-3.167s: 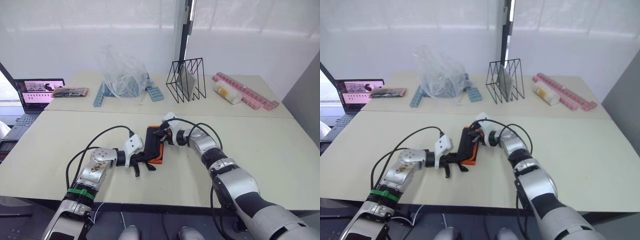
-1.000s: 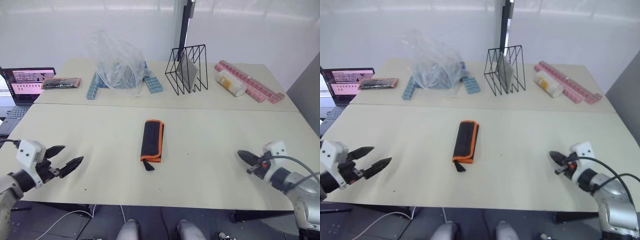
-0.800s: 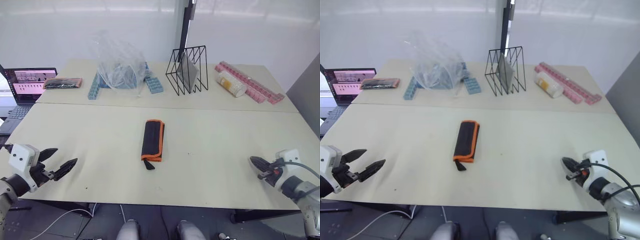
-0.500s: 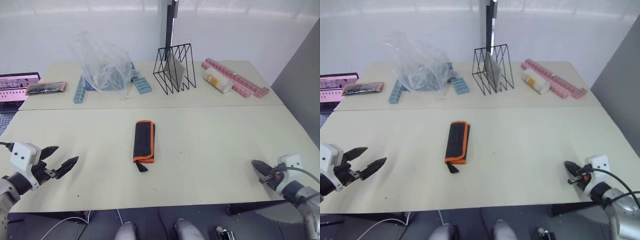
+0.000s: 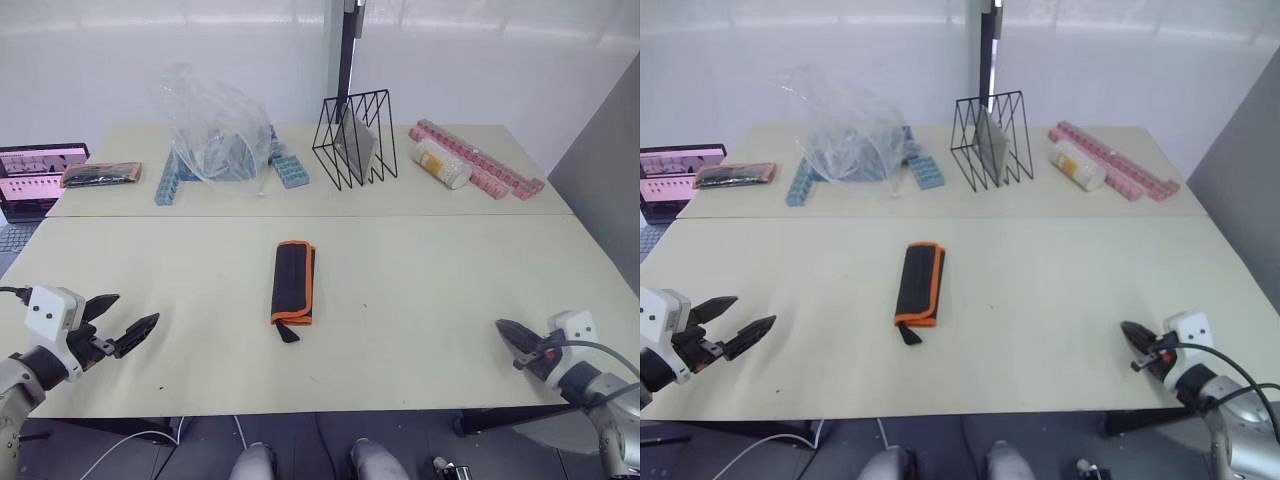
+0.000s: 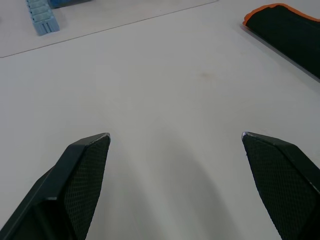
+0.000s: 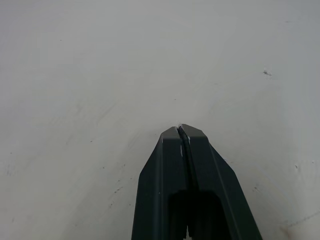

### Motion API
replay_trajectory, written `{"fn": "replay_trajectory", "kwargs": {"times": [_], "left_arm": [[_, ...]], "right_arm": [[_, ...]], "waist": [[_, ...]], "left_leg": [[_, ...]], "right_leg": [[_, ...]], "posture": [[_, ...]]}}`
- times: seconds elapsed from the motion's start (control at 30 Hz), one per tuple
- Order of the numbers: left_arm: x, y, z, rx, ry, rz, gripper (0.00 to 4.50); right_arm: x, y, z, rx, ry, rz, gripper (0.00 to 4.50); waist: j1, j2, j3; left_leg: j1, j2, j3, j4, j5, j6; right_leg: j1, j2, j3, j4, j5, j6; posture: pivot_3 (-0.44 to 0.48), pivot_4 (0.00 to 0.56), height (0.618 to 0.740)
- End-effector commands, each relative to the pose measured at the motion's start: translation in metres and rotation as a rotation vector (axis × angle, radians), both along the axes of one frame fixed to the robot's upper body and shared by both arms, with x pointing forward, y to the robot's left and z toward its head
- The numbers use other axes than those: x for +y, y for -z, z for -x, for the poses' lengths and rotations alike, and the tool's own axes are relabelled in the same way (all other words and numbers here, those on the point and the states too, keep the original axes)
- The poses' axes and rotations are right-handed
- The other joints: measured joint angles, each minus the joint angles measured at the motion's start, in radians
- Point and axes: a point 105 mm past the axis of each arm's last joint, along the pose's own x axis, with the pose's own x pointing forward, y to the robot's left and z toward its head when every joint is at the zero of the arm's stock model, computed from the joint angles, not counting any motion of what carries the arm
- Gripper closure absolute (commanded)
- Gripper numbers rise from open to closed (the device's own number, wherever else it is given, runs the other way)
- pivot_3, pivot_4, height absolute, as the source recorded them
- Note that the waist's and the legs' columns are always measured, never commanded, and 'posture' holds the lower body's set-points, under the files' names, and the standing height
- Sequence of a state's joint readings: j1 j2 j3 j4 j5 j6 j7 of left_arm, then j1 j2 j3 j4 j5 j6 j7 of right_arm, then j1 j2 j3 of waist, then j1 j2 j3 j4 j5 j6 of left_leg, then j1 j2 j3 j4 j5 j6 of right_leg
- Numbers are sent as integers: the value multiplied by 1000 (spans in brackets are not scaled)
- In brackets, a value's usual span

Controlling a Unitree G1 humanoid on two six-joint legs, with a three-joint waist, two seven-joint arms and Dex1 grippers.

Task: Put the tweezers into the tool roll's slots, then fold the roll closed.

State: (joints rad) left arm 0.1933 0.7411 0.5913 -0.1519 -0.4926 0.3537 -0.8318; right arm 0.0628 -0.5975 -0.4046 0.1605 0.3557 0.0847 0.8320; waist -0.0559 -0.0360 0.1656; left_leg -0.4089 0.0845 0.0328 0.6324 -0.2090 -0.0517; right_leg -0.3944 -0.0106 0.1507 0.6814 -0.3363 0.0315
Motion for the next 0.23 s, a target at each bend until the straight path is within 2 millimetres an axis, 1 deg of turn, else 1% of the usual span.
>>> {"fn": "replay_trajectory", "kwargs": {"times": [0.03, 0.23], "left_arm": [[2, -11, 1, -40, -6, -4, 22], [4, -16, 0, -49, -19, -2, 22]], "right_arm": [[-1, -11, -2, -45, -11, 28, 4500], [2, -13, -4, -52, -21, 28, 4500]], "waist": [[2, 0, 0], [8, 0, 0]], "left_leg": [[0, 0, 0, 0, 0, 0], [1, 0, -1, 1, 0, 0]], "right_leg": [[0, 0, 0, 0, 0, 0], [3, 0, -1, 0, 0, 0]], "posture": [[0, 150, 708], [0, 150, 708]]}}
